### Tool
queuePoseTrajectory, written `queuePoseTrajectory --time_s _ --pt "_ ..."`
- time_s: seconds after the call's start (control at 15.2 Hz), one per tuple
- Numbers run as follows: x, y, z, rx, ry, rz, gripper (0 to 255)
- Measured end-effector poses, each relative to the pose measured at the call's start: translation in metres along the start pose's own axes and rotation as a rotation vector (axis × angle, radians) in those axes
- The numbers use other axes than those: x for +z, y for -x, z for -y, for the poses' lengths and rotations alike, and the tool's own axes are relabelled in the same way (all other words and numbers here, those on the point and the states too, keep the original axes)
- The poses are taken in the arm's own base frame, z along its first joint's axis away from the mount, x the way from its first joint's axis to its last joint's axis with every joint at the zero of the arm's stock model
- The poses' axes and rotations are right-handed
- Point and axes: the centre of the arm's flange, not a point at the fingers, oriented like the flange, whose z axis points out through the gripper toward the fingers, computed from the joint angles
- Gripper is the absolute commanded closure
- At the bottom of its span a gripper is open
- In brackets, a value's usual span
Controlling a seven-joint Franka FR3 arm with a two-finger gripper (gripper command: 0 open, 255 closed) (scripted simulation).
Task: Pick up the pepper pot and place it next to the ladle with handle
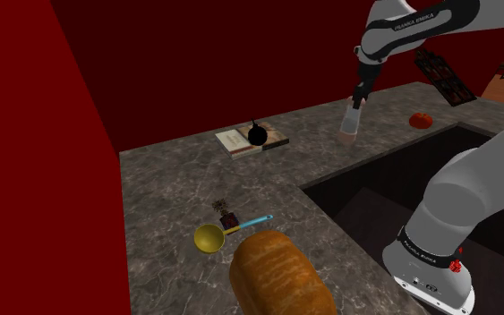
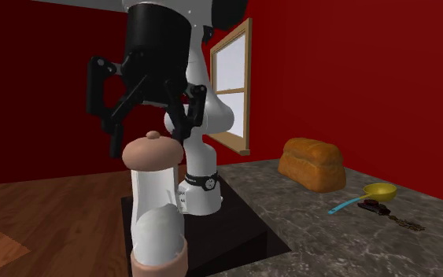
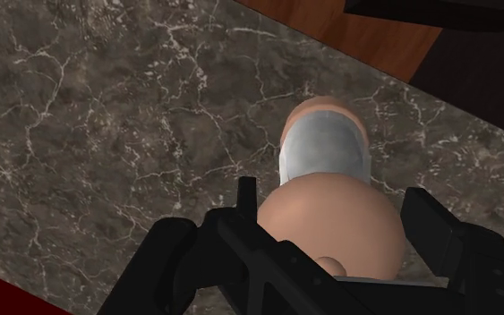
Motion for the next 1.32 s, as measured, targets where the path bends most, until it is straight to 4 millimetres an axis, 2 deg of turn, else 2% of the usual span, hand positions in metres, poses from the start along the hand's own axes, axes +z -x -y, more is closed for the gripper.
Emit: queuePoseTrajectory --time_s 1.32 --pt "-0.104 -0.004 -0.019 0.000 0.000 0.000 255"
